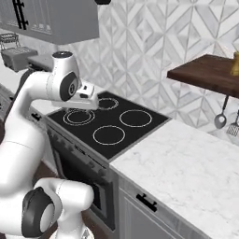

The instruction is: Navigate to the range hood.

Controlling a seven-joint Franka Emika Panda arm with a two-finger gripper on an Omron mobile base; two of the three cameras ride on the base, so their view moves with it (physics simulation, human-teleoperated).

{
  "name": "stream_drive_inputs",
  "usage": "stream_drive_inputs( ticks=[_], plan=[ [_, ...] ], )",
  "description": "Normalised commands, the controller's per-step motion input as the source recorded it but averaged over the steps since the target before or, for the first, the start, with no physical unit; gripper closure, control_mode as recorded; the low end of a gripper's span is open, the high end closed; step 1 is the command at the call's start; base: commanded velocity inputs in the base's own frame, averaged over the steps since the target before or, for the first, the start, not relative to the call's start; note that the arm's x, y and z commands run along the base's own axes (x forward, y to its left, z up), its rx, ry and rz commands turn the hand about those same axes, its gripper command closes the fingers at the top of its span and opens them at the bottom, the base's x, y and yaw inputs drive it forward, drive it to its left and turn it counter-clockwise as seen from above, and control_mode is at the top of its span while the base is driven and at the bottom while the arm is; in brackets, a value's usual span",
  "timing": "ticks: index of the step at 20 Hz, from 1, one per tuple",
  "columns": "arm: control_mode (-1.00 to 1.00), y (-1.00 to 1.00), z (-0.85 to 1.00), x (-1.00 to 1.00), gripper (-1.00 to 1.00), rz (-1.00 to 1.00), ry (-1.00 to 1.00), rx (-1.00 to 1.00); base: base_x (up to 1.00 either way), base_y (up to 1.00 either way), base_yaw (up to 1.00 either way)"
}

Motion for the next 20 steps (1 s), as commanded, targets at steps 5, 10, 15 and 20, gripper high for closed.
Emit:
stream_drive_inputs(
  ticks=[5, 10, 15, 20],
  plan=[
    [1.0, 0.0, 0.0, 0.0, -1.0, 0.0, 0.0, 0.0, 0.79, 0.89, -0.4],
    [1.0, 0.0, 0.0, 0.0, -1.0, 0.0, 0.0, 0.0, 0.69, 0.61, -0.42],
    [1.0, 0.0, 0.0, 0.0, -1.0, 0.0, 0.0, 0.0, 0.57, 0.17, -0.33],
    [1.0, 0.0, 0.0, 0.0, -1.0, 0.0, 0.0, 0.0, 0.43, 0.03, -0.32]
  ],
)
